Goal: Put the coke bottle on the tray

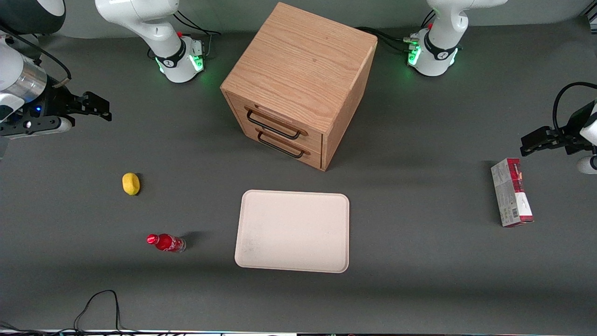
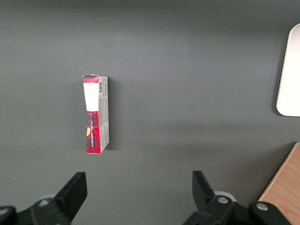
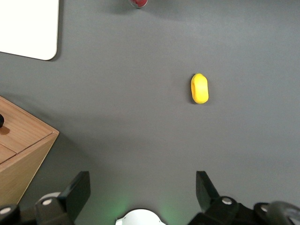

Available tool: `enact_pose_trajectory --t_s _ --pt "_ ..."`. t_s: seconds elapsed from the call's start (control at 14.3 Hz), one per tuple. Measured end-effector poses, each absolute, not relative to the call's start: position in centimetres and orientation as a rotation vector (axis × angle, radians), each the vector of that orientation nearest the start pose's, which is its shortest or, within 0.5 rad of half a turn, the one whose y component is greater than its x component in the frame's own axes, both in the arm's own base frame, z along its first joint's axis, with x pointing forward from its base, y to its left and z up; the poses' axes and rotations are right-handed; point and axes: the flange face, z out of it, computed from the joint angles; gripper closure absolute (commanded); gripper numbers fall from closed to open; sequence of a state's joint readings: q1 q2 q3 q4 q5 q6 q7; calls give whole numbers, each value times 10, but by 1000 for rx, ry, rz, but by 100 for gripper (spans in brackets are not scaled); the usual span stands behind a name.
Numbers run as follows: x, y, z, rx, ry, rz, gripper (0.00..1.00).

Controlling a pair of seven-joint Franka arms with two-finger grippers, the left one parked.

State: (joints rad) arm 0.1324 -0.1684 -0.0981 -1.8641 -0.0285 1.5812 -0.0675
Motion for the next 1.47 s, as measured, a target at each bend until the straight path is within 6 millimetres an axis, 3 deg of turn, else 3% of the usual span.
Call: enact_pose_trajectory --t_s 0.35,1.05,1.26,1.47 --pt "497 7 582 -3141 -151 229 0" --pt "520 2 589 -3147 -128 241 0" --pt "563 7 596 -3156 -129 182 0" --pt "633 28 570 -3136 -110 188 0"
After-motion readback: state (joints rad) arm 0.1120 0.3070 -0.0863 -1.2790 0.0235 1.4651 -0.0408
